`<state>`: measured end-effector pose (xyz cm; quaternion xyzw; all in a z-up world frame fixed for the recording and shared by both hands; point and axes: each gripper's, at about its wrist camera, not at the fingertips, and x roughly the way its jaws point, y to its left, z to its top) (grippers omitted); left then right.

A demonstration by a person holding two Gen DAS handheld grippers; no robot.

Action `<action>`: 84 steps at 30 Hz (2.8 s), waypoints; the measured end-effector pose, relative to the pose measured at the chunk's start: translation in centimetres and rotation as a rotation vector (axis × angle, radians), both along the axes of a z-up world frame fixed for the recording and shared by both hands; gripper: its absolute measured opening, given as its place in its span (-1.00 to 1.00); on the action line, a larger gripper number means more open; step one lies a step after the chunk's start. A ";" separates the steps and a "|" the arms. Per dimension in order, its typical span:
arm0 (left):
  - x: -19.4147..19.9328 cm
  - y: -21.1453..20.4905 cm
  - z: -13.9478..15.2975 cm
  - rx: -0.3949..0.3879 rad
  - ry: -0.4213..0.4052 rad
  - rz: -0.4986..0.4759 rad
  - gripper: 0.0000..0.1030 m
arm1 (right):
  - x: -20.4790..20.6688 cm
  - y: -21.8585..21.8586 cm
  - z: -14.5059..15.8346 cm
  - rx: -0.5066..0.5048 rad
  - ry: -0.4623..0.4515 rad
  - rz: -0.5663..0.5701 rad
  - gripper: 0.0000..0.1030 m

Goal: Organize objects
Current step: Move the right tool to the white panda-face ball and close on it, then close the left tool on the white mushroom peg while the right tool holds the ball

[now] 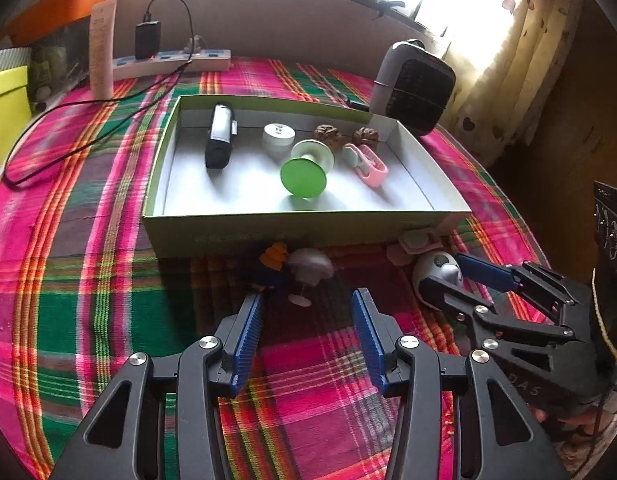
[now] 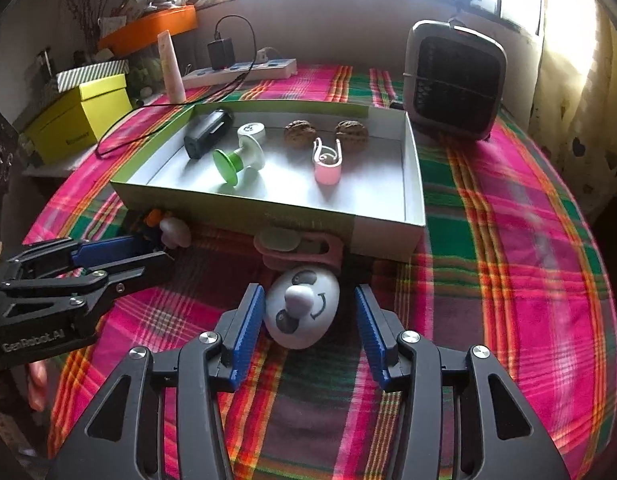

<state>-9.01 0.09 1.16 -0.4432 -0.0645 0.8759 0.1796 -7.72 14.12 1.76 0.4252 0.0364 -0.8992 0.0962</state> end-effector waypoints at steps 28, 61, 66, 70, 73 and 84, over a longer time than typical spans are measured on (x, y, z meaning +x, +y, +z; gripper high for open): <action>-0.3 1.5 -0.1 -0.086 0.027 0.102 -0.30 | 0.8 0.2 0.0 0.003 0.023 -0.011 -0.23; 3.5 1.6 0.0 -0.030 -0.010 0.008 -0.38 | 3.1 1.8 0.4 -0.052 0.032 -0.043 -0.36; 3.5 2.4 0.0 -0.057 0.003 -0.018 -0.17 | 2.9 2.3 0.2 -0.081 0.021 -0.048 -0.34; 3.3 2.7 0.0 -0.068 0.010 -0.016 -0.15 | 2.5 1.9 -0.5 -0.065 -0.008 -0.036 -0.15; 2.9 2.8 0.0 -0.074 0.013 -0.009 -0.15 | 2.3 1.8 -0.5 -0.066 -0.011 -0.029 -0.13; 2.7 3.4 -0.1 -0.120 0.052 -0.016 -0.15 | 1.8 1.8 -0.6 -0.035 -0.015 -0.042 -0.13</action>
